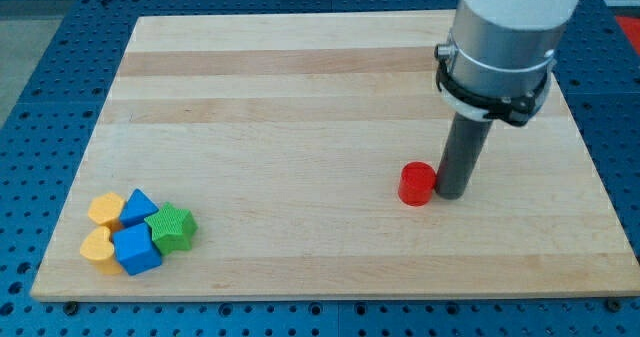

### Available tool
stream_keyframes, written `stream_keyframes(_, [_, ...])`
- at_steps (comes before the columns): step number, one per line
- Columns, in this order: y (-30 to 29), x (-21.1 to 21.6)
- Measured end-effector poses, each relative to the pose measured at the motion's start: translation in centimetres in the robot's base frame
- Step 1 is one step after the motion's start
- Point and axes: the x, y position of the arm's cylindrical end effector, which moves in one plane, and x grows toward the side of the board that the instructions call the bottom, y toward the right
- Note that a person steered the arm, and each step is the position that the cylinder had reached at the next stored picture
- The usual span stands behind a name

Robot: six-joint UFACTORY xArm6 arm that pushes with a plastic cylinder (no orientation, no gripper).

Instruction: Push the red circle to the green star

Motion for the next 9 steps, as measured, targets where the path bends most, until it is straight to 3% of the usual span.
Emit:
stream_keyframes(2, [-6.7,0.2])
stream_keyframes(3, [-4.8,-2.9])
stream_keyframes(4, [-6.7,-4.0])
stream_keyframes(6, [-13.2,0.8])
stream_keyframes(8, [-19.6,1.1])
stream_keyframes(9, [-19.7,0.4])
